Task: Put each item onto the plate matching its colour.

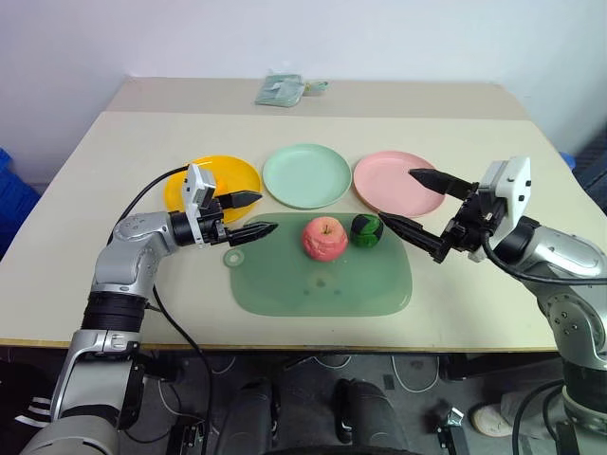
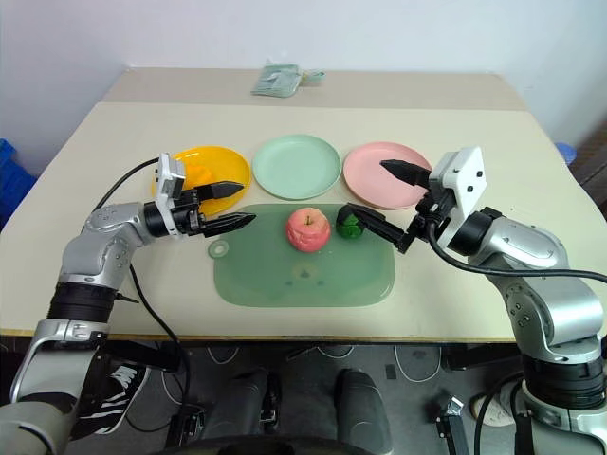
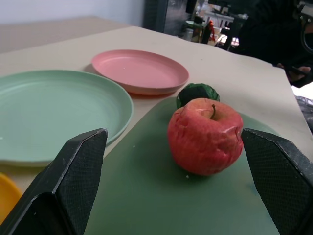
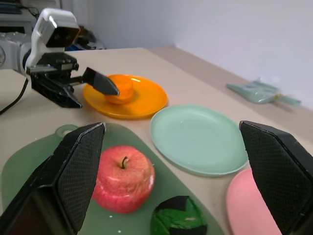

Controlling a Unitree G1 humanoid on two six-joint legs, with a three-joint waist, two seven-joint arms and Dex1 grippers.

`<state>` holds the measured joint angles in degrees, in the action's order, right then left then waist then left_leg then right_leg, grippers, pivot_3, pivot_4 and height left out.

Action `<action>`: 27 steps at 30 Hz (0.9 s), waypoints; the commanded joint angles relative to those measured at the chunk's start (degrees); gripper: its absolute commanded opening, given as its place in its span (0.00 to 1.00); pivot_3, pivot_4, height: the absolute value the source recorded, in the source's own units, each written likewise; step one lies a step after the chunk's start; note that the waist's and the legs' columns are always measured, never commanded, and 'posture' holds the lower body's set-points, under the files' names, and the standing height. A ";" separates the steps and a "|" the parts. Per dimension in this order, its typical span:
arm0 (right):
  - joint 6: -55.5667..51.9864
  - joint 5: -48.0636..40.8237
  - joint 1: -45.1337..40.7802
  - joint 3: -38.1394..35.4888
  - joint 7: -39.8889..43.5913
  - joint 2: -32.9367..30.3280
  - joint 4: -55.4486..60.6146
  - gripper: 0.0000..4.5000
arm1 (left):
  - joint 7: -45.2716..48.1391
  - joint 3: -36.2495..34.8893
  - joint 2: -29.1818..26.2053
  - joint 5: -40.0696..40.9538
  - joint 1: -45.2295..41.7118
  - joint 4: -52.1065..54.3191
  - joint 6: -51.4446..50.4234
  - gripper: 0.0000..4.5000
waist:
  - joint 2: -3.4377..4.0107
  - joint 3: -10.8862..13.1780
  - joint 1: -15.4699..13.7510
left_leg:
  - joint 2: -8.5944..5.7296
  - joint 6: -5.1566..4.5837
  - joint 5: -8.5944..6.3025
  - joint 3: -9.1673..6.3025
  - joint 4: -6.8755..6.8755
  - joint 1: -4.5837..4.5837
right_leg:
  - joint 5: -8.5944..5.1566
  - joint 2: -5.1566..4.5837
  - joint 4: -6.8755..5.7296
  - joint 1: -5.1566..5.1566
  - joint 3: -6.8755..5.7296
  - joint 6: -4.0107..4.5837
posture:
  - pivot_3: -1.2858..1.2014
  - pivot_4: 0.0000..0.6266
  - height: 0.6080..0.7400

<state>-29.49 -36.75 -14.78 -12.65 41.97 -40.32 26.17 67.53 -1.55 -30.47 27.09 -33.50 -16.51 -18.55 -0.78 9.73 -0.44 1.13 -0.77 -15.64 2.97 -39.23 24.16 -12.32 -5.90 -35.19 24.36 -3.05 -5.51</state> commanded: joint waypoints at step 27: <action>-10.15 10.66 -15.35 19.08 -6.93 6.93 -6.84 1.00 | 9.61 -4.08 -10.56 3.43 7.91 9.08 0.48 0.99 | 0.09 0.06 -0.01 | 0.09 0.00 0.00 0.05 0.01 0.14 | -0.01 0.02 -0.02 0.20 0.00 0.04 | 0.52 0.24 1.00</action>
<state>-39.00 -26.93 -28.36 6.27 35.32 -33.75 18.93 76.78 -3.76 -40.19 30.59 -25.33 -9.07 -19.99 -0.69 9.79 -0.45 1.23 -0.77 -15.64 3.02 -39.21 24.31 -12.33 -5.88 -35.20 24.58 -3.06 -5.46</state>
